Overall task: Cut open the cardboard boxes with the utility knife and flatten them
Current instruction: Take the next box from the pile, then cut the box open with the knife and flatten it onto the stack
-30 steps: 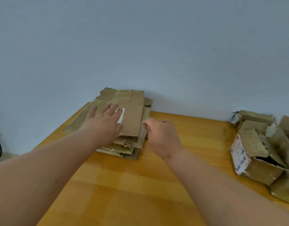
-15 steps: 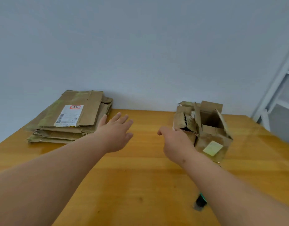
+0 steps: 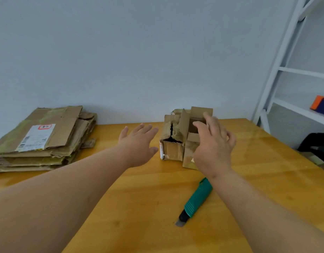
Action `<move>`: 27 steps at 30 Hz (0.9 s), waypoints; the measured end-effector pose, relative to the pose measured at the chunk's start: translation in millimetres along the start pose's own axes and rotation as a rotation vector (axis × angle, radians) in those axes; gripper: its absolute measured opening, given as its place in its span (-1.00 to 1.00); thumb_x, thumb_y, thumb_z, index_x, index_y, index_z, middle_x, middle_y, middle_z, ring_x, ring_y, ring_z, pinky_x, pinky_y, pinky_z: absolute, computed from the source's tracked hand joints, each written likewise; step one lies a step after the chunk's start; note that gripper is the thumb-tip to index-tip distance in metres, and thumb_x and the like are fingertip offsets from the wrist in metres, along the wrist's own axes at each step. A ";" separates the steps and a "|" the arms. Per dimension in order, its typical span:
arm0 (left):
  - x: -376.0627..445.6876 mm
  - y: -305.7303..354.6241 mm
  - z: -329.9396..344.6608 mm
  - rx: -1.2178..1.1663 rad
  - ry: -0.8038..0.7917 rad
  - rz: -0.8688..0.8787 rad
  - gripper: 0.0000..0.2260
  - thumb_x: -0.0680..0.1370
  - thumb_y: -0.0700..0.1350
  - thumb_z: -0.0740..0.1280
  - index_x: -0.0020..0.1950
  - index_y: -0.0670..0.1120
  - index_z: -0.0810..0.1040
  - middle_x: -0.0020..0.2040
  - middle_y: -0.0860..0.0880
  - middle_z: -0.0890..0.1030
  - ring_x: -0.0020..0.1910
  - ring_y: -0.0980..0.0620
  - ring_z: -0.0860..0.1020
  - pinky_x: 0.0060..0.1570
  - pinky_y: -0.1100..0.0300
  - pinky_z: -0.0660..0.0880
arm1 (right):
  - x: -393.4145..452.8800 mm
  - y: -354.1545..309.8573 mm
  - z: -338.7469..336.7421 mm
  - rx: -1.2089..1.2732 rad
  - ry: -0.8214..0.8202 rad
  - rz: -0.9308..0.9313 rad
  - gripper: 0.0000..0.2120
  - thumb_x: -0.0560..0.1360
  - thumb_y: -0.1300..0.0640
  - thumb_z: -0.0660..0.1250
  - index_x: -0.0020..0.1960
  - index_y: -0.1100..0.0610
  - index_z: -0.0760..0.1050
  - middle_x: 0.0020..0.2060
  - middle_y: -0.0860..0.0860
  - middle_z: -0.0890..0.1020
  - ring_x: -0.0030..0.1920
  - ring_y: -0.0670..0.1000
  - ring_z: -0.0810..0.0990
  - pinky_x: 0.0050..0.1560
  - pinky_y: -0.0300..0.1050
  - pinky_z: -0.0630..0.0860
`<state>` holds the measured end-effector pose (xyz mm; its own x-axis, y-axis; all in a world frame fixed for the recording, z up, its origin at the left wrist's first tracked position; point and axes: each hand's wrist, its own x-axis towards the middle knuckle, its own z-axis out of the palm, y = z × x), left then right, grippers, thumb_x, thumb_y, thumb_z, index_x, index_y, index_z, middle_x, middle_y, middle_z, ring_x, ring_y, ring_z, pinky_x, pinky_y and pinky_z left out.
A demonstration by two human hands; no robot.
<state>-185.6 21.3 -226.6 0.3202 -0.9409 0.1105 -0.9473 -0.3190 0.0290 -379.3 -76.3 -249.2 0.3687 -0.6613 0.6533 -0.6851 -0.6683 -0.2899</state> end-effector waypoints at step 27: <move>-9.1 8.8 -26.6 -0.129 0.037 -0.001 -0.33 0.58 0.28 0.11 0.53 0.25 -0.26 0.53 0.06 0.27 0.46 -0.02 0.32 0.48 -0.21 -0.12 | 28.8 9.0 -29.3 0.467 0.076 0.548 -0.88 0.69 0.11 0.03 0.04 0.10 0.31 -0.27 -0.06 0.40 -0.23 -0.01 0.43 -0.29 -0.13 0.27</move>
<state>-197.0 30.0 -201.0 0.3229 -0.9350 0.1465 -0.9409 -0.3005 0.1561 -393.3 -91.4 -212.5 -0.0071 -0.9288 0.3706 -0.4127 -0.3348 -0.8471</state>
